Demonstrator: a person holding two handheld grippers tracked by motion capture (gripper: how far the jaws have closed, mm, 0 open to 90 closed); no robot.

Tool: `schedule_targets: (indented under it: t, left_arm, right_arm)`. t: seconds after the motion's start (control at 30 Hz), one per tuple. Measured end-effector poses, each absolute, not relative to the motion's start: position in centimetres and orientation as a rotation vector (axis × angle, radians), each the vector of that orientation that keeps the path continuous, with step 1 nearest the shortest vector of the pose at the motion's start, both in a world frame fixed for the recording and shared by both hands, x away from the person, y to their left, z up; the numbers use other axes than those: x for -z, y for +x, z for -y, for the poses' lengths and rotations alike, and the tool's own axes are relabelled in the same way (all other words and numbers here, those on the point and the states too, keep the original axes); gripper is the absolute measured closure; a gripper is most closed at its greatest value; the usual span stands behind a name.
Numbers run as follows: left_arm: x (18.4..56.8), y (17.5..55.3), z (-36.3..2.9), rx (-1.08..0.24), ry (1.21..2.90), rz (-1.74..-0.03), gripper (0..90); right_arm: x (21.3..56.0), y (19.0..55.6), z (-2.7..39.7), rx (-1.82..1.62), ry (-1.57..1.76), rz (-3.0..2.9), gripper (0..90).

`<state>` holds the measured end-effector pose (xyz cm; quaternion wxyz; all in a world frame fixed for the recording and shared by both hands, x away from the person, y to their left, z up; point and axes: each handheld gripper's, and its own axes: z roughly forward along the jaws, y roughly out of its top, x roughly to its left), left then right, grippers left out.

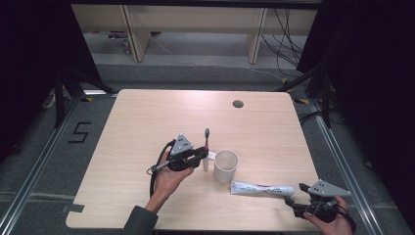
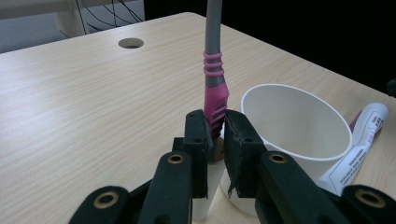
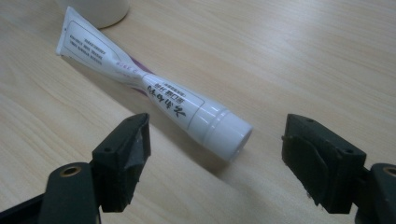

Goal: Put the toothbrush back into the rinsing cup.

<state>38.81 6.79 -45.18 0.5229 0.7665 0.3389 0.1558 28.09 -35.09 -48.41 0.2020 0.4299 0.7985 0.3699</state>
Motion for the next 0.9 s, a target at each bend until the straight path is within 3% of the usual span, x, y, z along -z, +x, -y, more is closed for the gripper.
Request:
schedule_targets:
  t: [0.2,0.3,0.53,0.9]
  left_arm:
    - [44.8,38.7,-6.8,-0.367,1.823,-0.824,72.3]
    - [44.5,38.5,-6.9,-0.365,1.808,-0.841,60.3]
    - [43.7,37.9,-7.4,-0.379,1.784,-0.876,42.4]
    - [43.2,35.9,-9.0,-0.38,1.814,-0.882,34.5]
  right_arm:
    - [48.4,28.1,35.2,-1.024,1.189,-2.224,24.6]
    - [48.3,28.1,35.1,-1.033,1.201,-2.237,24.6]
    - [48.3,28.1,35.2,-1.026,1.194,-2.222,24.6]
    - [48.3,28.1,35.1,-1.047,1.206,-2.218,24.7]
